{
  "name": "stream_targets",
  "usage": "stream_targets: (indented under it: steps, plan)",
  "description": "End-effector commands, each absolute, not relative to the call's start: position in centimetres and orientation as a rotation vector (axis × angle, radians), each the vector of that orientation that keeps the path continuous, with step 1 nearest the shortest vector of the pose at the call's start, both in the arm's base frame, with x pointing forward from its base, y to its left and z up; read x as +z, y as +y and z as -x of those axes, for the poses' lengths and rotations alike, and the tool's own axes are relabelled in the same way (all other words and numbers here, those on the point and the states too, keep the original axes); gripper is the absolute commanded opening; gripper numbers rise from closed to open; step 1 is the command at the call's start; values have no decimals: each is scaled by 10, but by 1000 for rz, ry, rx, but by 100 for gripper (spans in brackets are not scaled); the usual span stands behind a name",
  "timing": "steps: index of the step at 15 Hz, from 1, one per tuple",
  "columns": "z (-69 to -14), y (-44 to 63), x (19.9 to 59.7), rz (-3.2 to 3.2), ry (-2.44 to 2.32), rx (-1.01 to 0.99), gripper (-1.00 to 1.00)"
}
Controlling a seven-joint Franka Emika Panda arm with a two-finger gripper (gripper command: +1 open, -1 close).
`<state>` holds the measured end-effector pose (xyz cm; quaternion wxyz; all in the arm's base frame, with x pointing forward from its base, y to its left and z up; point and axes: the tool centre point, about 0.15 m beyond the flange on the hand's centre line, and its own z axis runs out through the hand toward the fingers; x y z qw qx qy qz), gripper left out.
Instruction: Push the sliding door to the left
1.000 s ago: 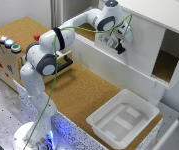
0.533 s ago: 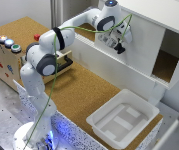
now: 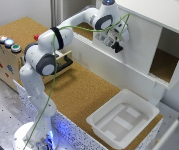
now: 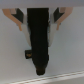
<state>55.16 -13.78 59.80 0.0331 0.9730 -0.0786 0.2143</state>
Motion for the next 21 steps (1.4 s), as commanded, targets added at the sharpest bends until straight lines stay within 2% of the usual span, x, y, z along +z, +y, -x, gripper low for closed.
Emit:
stream_targets:
  steps: [1, 21]
  plan:
    - [-572, -99, 576, -2888, -245, 694, -100]
    - [-587, -34, 571, -2865, -169, 680, -100]
